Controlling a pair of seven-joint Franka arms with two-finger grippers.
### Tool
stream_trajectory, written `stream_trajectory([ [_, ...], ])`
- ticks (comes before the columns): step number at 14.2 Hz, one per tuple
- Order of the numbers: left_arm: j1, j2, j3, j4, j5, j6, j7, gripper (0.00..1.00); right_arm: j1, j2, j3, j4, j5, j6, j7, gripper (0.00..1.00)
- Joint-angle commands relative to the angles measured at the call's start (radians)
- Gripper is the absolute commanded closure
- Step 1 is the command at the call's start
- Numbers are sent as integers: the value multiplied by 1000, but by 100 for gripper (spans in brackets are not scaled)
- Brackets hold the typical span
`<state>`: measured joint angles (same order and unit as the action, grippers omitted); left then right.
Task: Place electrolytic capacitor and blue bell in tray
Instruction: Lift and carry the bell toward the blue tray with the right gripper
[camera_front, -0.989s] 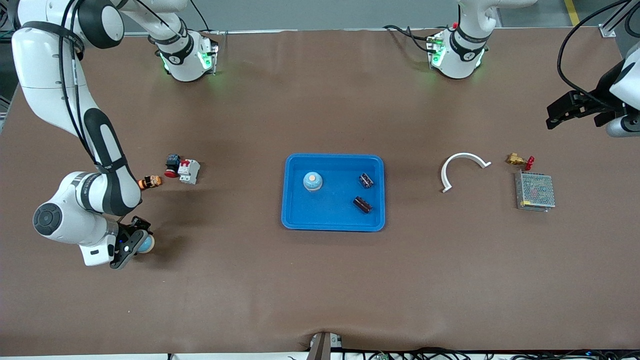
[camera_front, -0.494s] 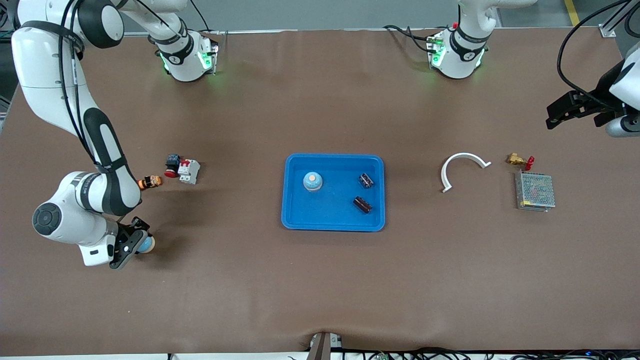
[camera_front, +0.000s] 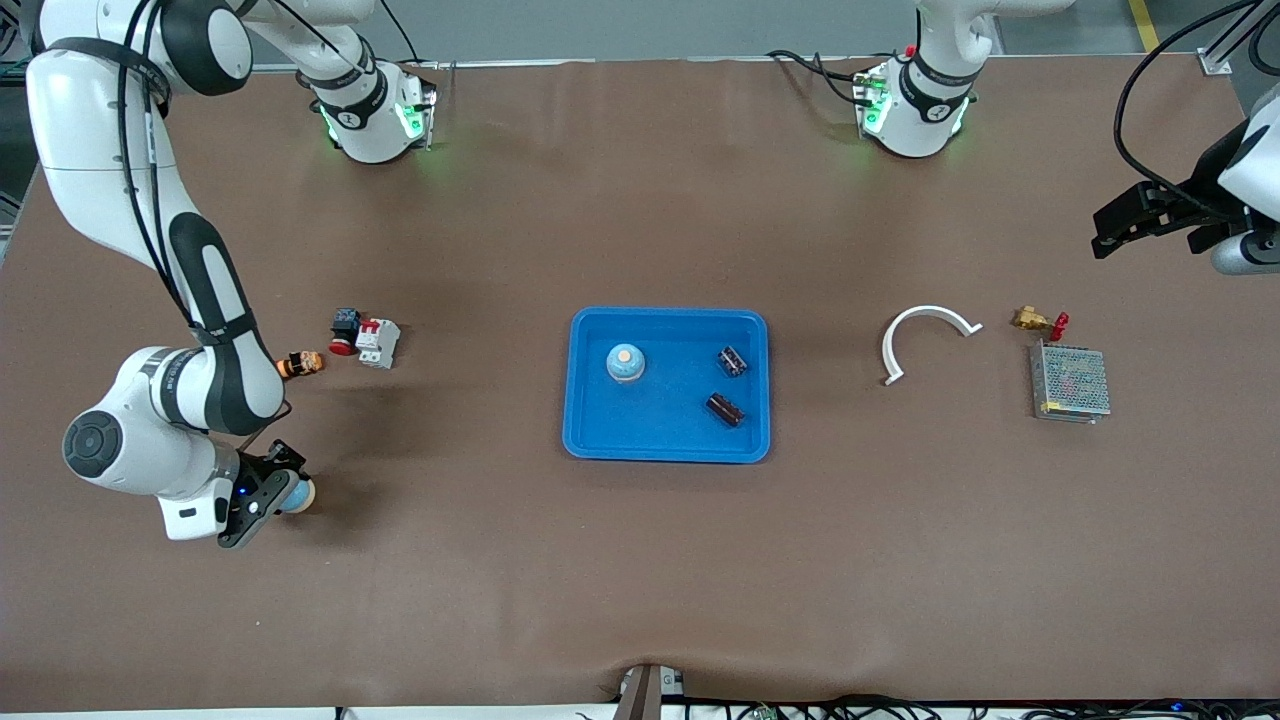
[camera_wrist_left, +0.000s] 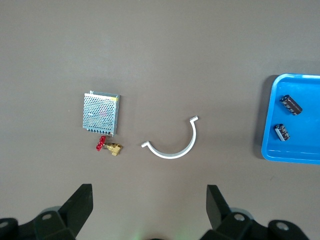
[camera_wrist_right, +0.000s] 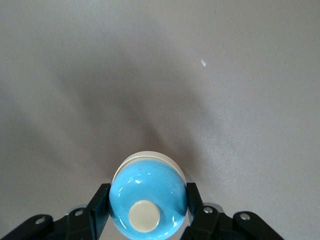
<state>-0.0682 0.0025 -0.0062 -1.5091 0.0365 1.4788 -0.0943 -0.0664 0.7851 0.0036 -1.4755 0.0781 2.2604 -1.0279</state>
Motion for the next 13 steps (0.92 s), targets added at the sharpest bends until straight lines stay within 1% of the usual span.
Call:
stream_trajectory([
  [1,1,-15,0,-14,-20,0,11,0,32,-10,-1,55,14,-83,99,46],
  [3,1,-13,0,-14,-20,0,10,0,65,-13,-1,64,16,-110,198,46],
  [7,1,-12,0,-14,-20,0,11,0,115,-21,6,64,16,-120,371,46],
  [10,1,-12,0,-13,-20,0,11,0,137,-44,33,63,16,-151,524,46],
  [12,-1,-12,0,-11,-20,0,11,0,138,-50,70,63,16,-163,601,46],
  [13,1,-12,0,-11,-20,0,11,0,138,-52,78,63,16,-163,653,46],
])
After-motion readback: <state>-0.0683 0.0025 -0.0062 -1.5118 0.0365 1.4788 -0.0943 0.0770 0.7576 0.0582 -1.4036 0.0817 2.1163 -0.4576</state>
